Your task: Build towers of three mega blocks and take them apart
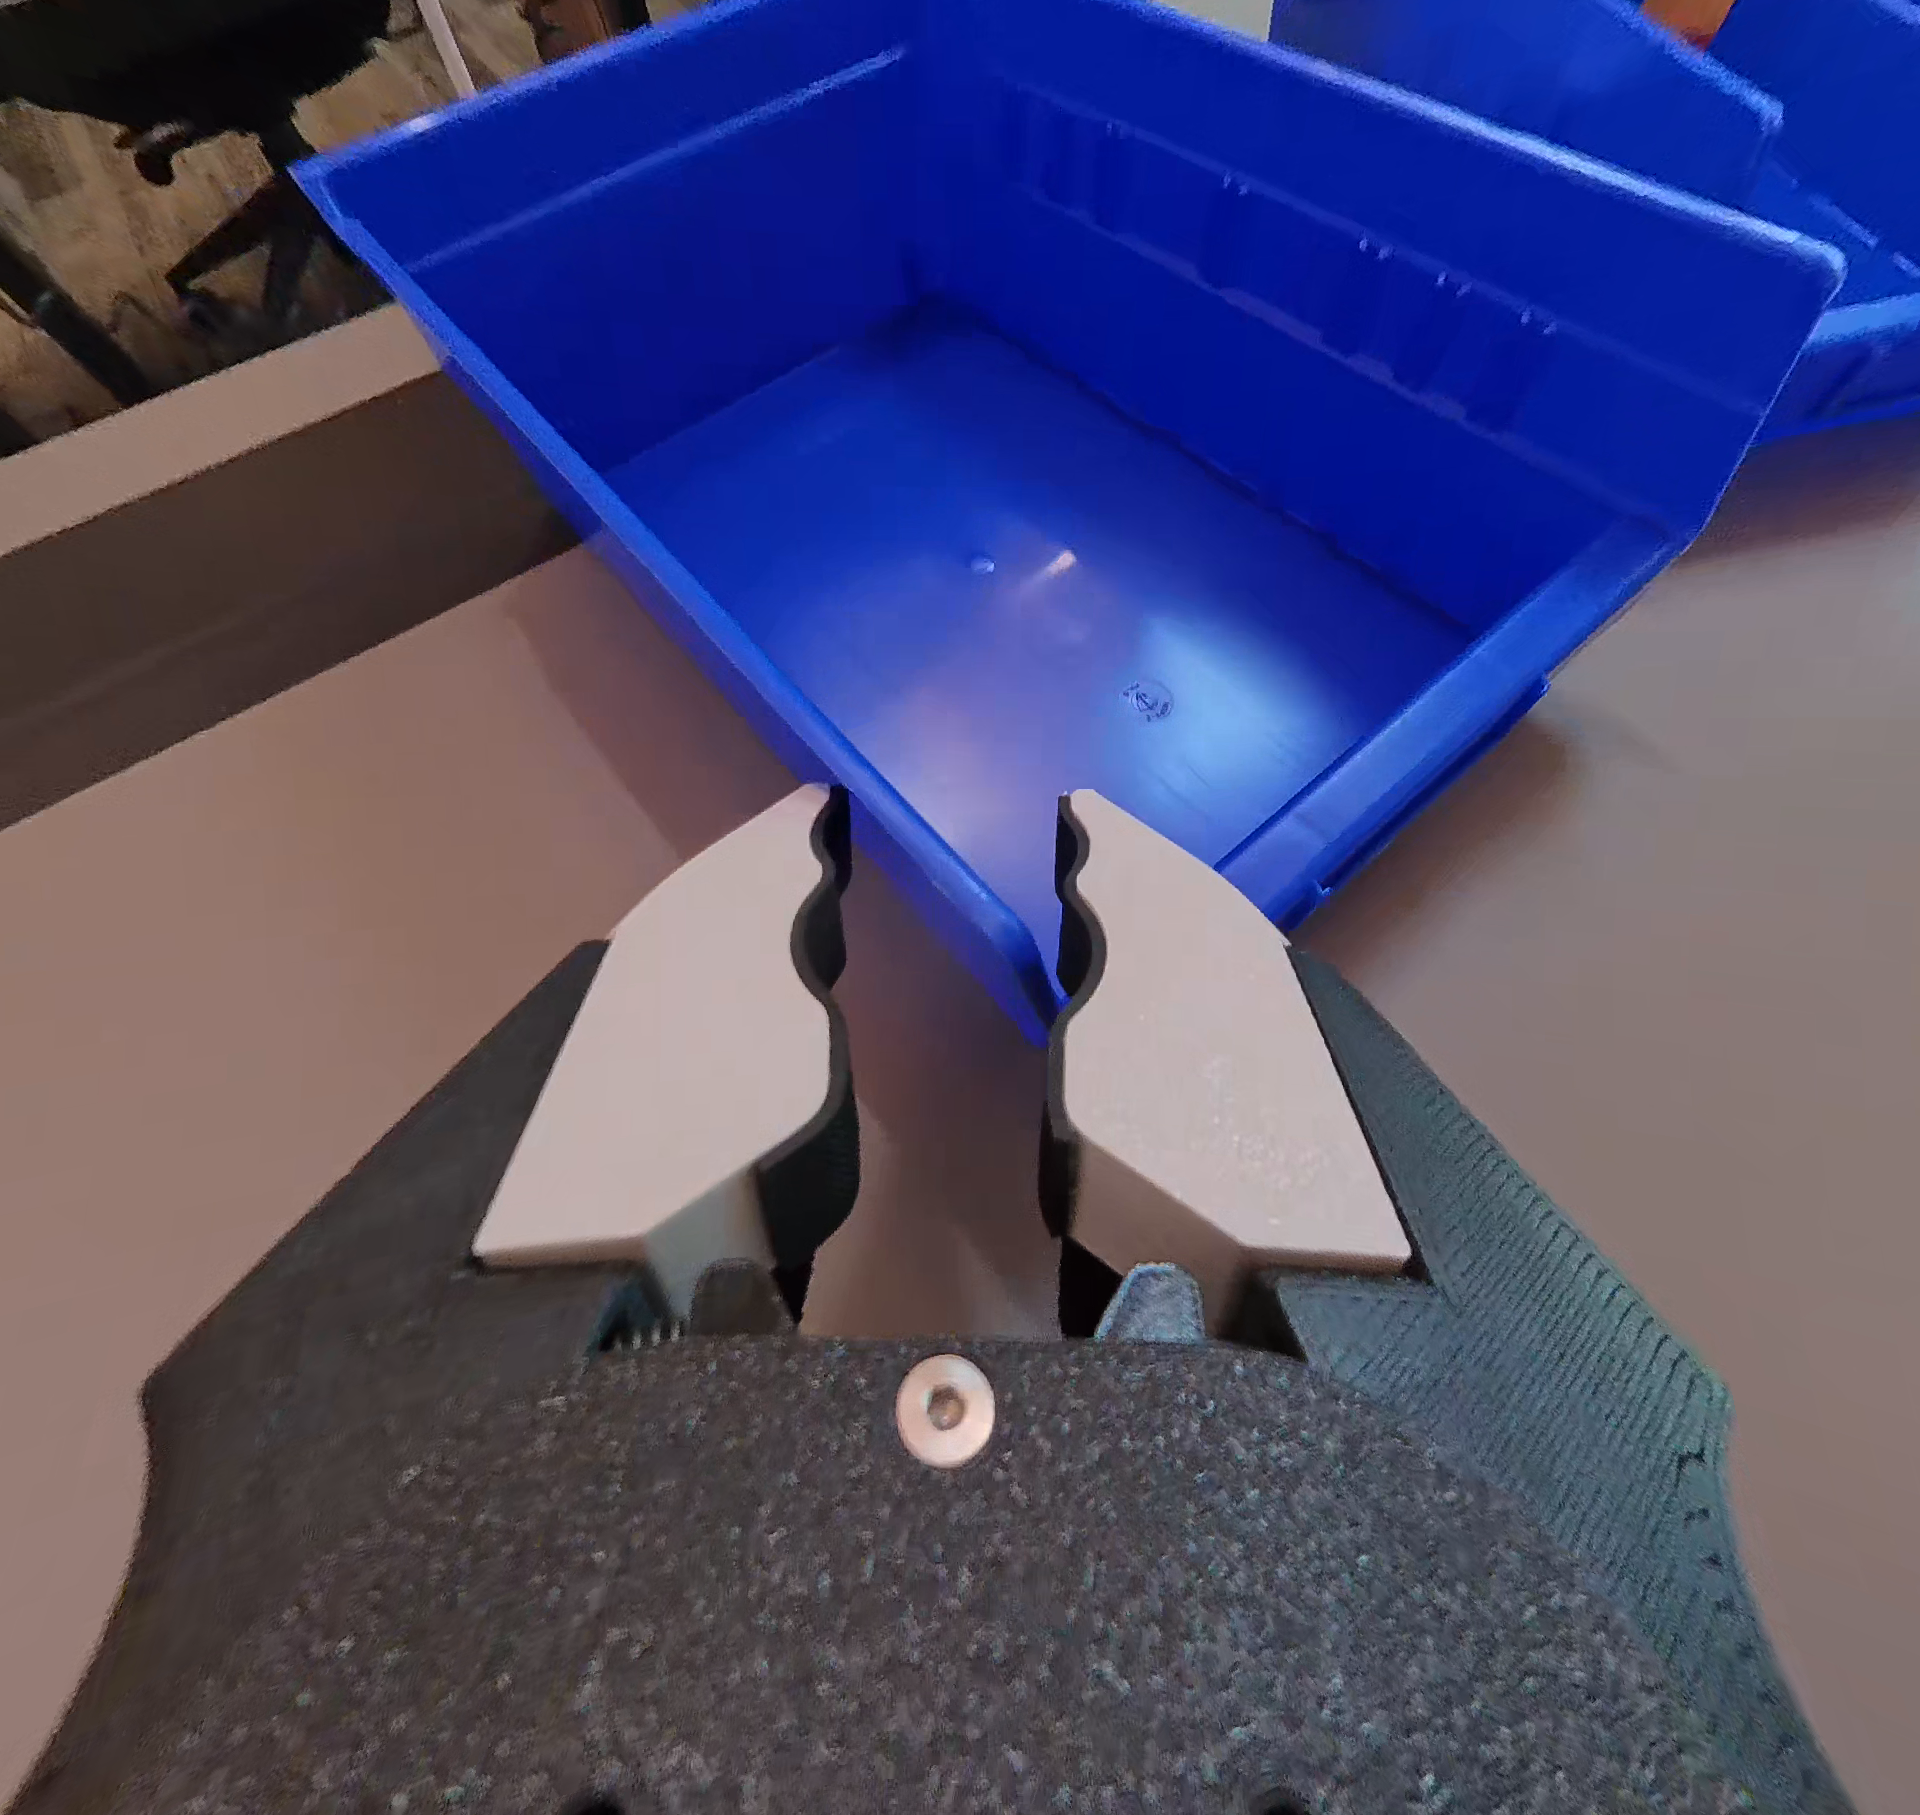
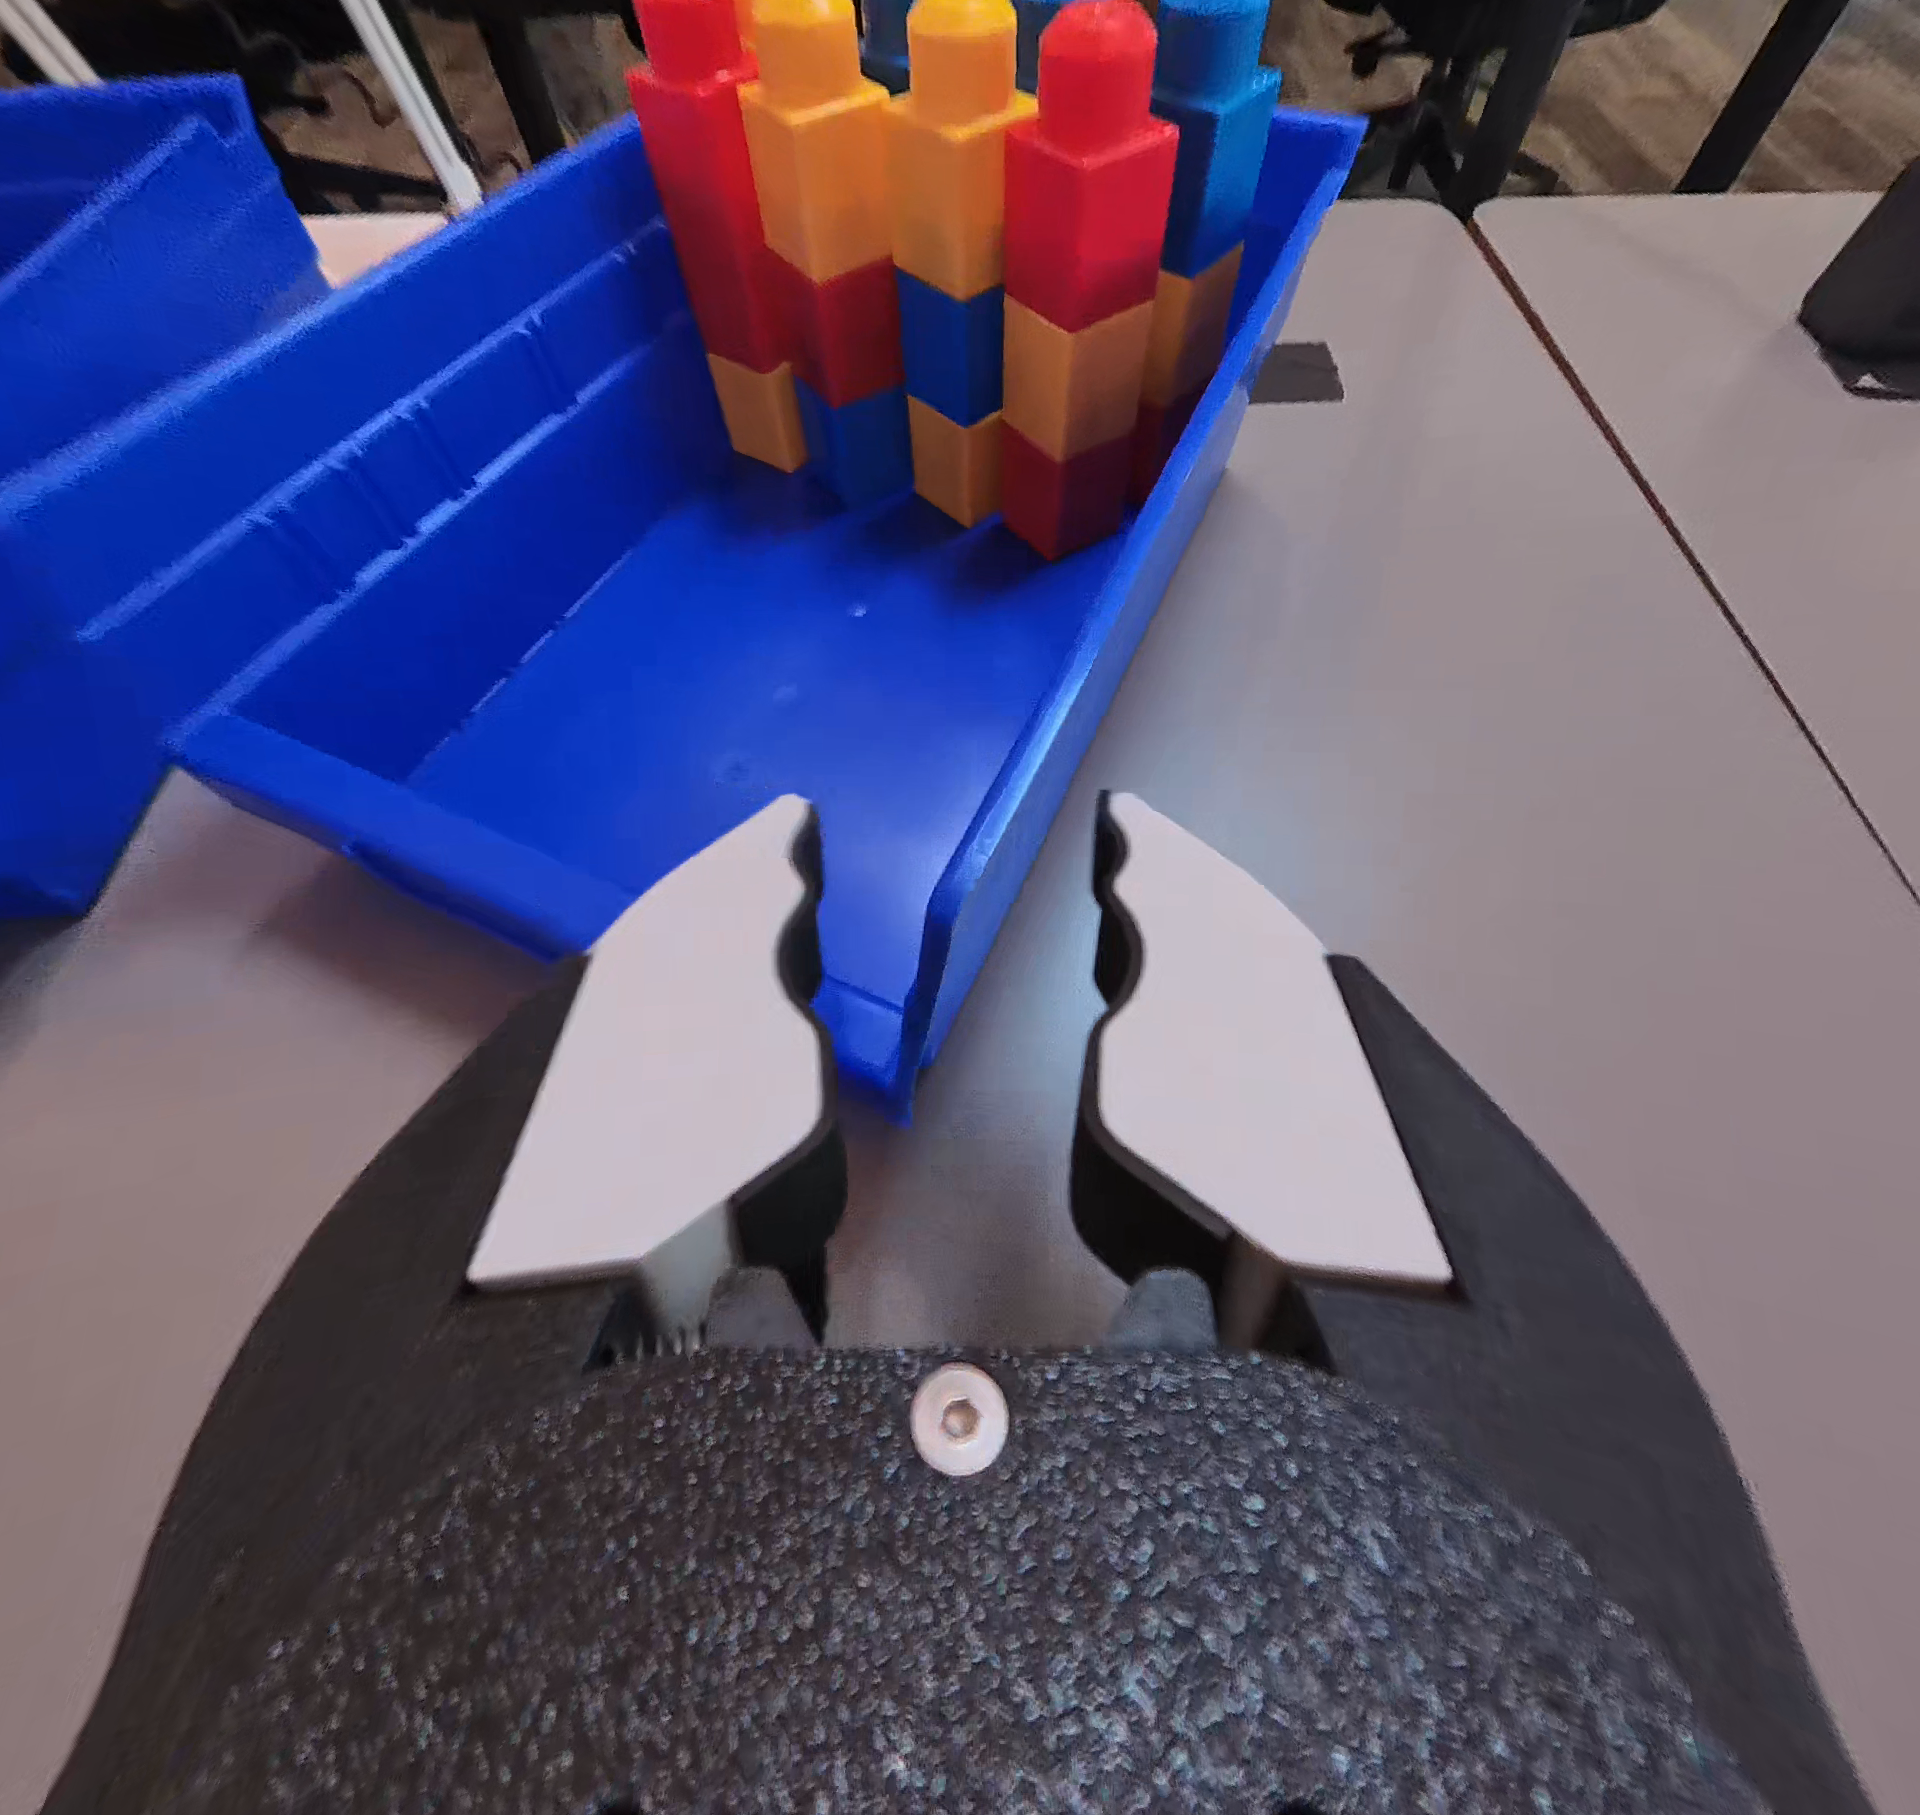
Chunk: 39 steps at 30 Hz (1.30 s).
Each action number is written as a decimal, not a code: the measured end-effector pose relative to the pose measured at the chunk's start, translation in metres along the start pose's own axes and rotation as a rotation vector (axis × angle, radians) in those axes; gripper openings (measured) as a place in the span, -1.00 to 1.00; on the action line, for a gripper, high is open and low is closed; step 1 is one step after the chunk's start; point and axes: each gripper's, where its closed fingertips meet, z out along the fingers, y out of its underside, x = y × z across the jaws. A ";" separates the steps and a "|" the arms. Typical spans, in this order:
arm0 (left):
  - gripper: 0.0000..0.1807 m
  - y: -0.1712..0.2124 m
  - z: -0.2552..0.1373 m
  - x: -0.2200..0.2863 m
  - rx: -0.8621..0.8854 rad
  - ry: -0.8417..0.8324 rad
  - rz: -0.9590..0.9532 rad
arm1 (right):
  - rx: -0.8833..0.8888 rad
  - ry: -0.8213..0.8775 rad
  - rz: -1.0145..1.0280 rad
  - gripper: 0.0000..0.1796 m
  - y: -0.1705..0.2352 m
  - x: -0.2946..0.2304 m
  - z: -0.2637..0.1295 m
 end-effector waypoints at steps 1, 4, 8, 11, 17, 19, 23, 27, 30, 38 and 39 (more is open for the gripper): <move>-0.59 -0.003 -0.003 -0.001 0.023 -0.003 0.006 | -0.013 0.016 -0.015 -0.66 0.004 0.003 0.004; -0.60 -0.020 -0.025 -0.005 0.119 -0.051 0.041 | -0.016 0.056 -0.044 -0.84 0.008 0.008 0.007; -0.68 -0.042 -0.054 0.026 0.231 0.003 0.102 | -0.046 0.095 -0.049 -0.87 0.013 0.010 -0.001; -0.66 -0.040 -0.054 0.081 0.211 0.154 0.160 | -0.060 0.103 -0.060 -0.87 0.019 0.004 -0.014; -0.55 -0.018 -0.034 0.186 0.112 0.414 0.247 | -0.081 0.079 -0.090 -0.86 0.036 -0.014 -0.047; -0.49 -0.016 -0.022 0.204 0.085 0.434 0.254 | -0.084 0.068 -0.095 -0.85 0.041 -0.020 -0.058; -0.39 -0.023 -0.003 0.230 0.103 0.419 0.296 | -0.072 0.040 -0.101 -0.85 0.052 -0.030 -0.080; -0.41 -0.029 0.014 0.247 0.132 0.363 0.349 | -0.048 0.023 -0.097 -0.86 0.062 -0.039 -0.103; -0.76 -0.033 0.017 0.238 0.157 0.266 0.384 | -0.034 0.028 -0.111 -0.86 0.068 -0.042 -0.119; -0.85 -0.066 -0.013 0.216 0.245 0.215 0.359 | 0.063 -0.048 -0.196 -0.87 0.039 -0.074 -0.154; -0.86 -0.069 -0.020 0.214 0.247 0.209 0.371 | 0.073 -0.053 -0.202 -0.88 0.034 -0.077 -0.158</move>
